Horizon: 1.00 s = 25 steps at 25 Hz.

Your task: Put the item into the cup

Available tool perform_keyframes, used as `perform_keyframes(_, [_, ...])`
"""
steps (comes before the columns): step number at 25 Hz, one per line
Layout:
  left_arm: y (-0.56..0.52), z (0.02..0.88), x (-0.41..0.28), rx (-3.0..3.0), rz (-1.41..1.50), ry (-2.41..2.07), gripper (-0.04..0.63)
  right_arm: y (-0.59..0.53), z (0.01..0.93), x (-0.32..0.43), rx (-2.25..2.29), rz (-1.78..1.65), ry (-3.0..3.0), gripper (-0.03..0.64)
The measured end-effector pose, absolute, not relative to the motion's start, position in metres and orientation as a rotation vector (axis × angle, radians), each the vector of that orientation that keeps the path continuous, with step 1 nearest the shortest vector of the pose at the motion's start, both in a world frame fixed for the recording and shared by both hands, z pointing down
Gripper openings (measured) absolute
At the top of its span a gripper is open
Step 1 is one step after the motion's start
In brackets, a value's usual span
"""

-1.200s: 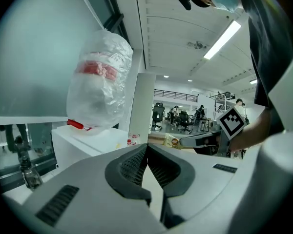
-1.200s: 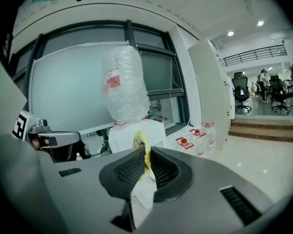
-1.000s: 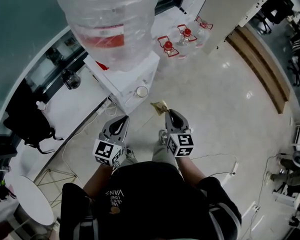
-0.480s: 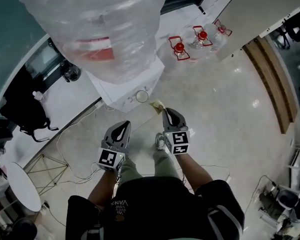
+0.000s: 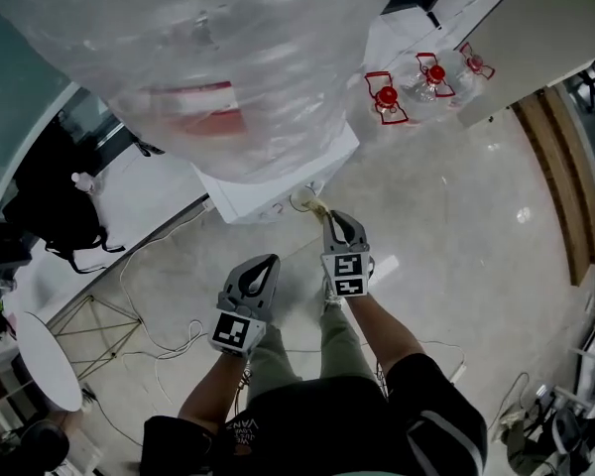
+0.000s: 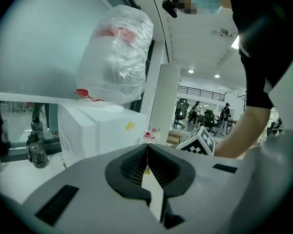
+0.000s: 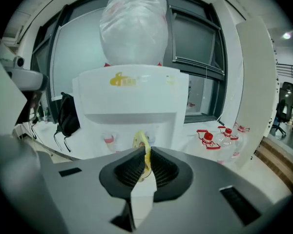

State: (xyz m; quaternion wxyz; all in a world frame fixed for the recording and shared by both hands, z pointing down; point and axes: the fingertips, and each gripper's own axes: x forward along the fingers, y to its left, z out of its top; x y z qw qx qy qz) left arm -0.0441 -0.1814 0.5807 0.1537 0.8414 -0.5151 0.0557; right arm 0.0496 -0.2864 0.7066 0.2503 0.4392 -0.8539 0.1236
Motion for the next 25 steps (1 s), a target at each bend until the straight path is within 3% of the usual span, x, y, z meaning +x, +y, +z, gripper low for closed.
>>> perform_keyframes(25, [-0.180,0.631,-0.075,2.340,0.188,-1.453,0.020,-0.333,0.844,-0.002,1.063,0.202,-2.128,0.060])
